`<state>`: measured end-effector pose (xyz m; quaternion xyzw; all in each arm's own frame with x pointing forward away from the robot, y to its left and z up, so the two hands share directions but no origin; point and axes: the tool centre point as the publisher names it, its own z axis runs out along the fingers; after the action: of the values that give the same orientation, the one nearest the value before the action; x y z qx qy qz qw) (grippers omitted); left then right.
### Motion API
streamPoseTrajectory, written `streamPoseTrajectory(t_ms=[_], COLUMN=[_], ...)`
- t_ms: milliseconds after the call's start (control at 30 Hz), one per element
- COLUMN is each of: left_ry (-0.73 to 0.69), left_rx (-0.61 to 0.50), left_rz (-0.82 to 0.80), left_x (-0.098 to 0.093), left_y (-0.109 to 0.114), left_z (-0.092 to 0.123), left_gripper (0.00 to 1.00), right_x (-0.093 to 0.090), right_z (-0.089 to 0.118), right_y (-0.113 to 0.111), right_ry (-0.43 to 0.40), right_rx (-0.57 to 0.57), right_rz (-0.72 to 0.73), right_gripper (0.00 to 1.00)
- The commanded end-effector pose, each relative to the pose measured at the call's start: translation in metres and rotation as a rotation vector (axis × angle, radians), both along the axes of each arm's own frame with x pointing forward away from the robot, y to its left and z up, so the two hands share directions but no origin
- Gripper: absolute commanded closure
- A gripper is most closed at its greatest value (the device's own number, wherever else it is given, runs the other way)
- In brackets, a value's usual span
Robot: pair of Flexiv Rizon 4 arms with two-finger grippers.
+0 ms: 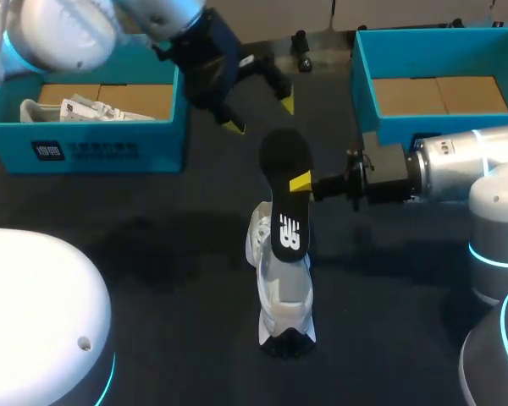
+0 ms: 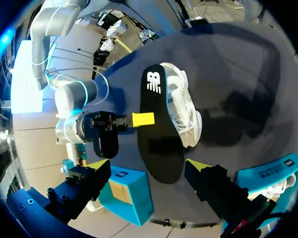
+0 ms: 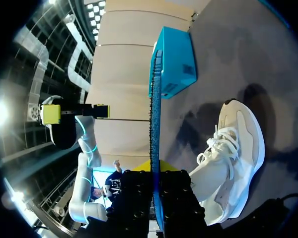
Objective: Take the shoe out of the shoebox, open the shoe tongue, remove and reinsert the insole, then place the shoe into the shoebox
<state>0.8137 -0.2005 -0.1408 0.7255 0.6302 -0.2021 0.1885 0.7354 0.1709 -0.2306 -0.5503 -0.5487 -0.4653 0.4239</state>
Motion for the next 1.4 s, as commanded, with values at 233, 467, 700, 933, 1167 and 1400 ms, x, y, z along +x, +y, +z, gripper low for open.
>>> streamPoseTrajectory(t_ms=[233, 467, 700, 933, 1167, 1400], left_ry=[-0.011, 0.005, 0.024, 0.030, 0.041, 0.010], left_rx=[0.301, 0.357, 0.382, 0.327, 0.125, -0.203], left_rz=[0.012, 0.006, 0.033, 0.028, 0.070, 0.076], left_x=[0.006, 0.001, 0.005, 0.004, 0.004, -0.016], left_y=[-0.021, -0.021, -0.018, -0.017, 0.003, 0.027], left_z=[0.004, -0.002, -0.006, -0.004, -0.001, 0.008], left_gripper=[0.00, 0.00, 0.00, 0.00, 0.00, 0.00], right_x=[0.000, 0.000, 0.000, 0.000, 0.000, 0.000], right_z=[0.000, 0.000, 0.000, 0.000, 0.000, 0.000], right_y=[0.002, 0.002, 0.002, 0.002, 0.002, 0.002], right_ry=[0.001, 0.001, 0.001, 0.001, 0.001, 0.001], right_rx=[-0.002, -0.002, -0.002, -0.002, -0.002, -0.002], right_rz=[-0.002, -0.002, -0.002, -0.002, -0.002, -0.002], right_gripper=[1.00, 1.00, 1.00, 1.00, 1.00, 1.00])
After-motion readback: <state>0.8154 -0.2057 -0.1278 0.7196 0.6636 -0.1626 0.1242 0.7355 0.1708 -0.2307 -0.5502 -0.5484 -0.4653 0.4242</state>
